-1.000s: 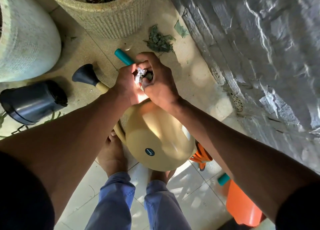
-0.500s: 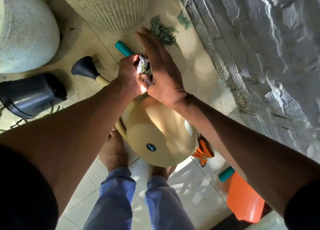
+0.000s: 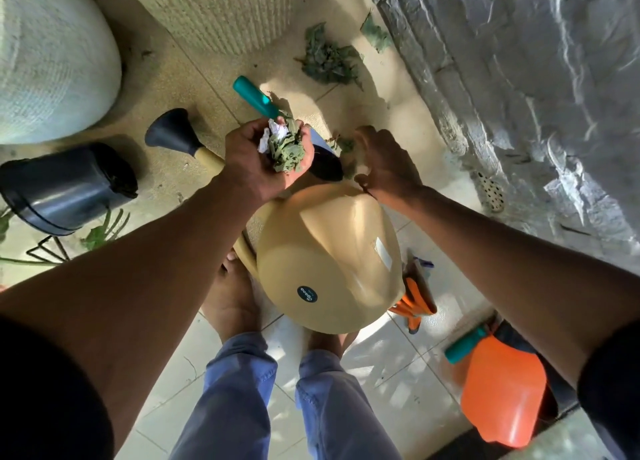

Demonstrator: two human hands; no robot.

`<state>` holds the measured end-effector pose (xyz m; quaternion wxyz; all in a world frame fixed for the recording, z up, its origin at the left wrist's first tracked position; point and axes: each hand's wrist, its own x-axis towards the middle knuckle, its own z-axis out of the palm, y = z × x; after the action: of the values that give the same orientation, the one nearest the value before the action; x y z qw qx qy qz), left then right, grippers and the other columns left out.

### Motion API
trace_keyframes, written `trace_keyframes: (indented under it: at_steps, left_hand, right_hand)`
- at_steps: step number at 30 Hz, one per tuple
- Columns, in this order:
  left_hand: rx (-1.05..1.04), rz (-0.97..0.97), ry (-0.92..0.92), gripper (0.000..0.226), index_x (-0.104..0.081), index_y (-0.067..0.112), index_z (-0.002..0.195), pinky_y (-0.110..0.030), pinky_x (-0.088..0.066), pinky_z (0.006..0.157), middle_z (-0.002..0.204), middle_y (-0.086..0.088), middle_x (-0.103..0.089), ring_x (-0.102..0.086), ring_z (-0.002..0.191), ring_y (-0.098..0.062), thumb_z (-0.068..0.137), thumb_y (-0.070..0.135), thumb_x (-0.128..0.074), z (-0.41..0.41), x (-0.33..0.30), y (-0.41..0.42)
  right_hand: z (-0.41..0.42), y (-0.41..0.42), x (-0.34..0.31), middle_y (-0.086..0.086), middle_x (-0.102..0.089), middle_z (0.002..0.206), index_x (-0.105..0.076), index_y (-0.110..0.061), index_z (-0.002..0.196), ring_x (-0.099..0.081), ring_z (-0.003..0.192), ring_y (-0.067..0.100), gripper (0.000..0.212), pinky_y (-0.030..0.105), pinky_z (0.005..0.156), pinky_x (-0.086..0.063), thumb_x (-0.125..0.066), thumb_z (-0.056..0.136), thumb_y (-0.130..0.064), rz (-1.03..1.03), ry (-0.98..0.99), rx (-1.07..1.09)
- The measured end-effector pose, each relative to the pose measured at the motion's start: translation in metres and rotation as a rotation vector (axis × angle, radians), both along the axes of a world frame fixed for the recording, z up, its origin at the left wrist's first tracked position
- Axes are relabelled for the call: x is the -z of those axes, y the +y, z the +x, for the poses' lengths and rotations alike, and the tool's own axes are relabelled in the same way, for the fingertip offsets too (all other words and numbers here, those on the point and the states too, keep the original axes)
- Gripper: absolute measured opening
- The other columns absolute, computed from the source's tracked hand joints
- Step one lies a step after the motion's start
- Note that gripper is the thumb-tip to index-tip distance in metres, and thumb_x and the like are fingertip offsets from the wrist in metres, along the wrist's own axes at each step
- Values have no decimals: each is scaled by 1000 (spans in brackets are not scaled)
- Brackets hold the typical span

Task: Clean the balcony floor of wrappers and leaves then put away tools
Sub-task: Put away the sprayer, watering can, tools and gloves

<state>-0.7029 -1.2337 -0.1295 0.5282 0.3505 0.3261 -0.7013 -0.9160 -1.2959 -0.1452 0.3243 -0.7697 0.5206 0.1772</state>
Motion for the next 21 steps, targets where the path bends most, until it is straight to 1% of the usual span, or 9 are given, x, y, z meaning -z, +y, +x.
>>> trace_keyframes:
  at_steps: [5,7,10,12,13,15,18,19,21]
  left_hand:
    - [35,-63,37,17,-63,8,96,-33,-54,74,85,-8,-66,-65,85,-24,90,17,-49,4,2,10]
    - [40,-67,37,20,-64,7,93,-33,-55,73,82,-6,-67,-65,85,-23,92,18,-47,6,2,13]
    - [24,-27,21,29,-65,6,87,-32,-57,72,83,-7,-68,-65,86,-24,97,21,-43,7,3,12]
    - [7,-11,35,25,-61,8,90,-32,-57,73,80,-7,-69,-65,85,-24,98,22,-42,8,1,11]
    - [2,-4,38,23,-60,9,90,-33,-56,75,78,-7,-69,-66,85,-24,98,22,-42,9,0,10]
    - [4,11,17,23,-62,9,85,-32,-53,83,77,-7,-69,-66,85,-24,96,20,-46,9,-1,10]
    - [22,10,-15,21,-67,6,75,-32,-49,87,78,-8,-70,-67,81,-24,84,17,-52,9,-4,10]
    - [34,9,-28,21,-69,6,73,-32,-49,87,79,-8,-70,-68,81,-25,82,17,-53,9,-4,10]
    - [52,17,-49,17,-69,6,76,-32,-52,85,82,-9,-70,-68,82,-25,80,17,-56,10,-2,10]
  right_hand:
    - [14,-1,18,18,-38,132,-32,-31,152,-58,106,43,92,45,85,-54,-81,77,-10,-29,-16,-94]
    - [19,-2,22,19,-40,135,-36,-41,141,-53,113,43,71,52,91,-53,-72,89,-9,-21,-90,-127]
    - [27,-7,24,21,-47,136,-42,-40,133,-50,120,43,40,55,95,-49,-54,103,-16,-72,-99,-383]
    - [31,-10,23,11,-55,114,-45,-46,104,-56,100,31,12,46,83,-48,-52,103,-37,-146,-103,-488]
    - [32,-10,26,4,-56,100,-44,-40,96,-56,89,25,12,44,77,-48,-52,100,-48,-160,-127,-454]
    - [30,-10,29,1,-59,92,-45,-28,95,-59,84,23,27,45,72,-49,-53,97,-54,-161,-156,-398]
    - [34,-10,28,9,-65,110,-58,-18,114,-65,95,28,19,40,76,-52,-63,97,-26,-99,-132,-304]
    - [33,-10,30,9,-62,118,-61,-14,119,-65,100,28,26,37,82,-53,-65,94,-13,-54,-121,-279]
    - [30,-11,30,9,-60,122,-66,-12,116,-65,102,28,29,30,82,-51,-67,88,-2,-68,-65,-286]
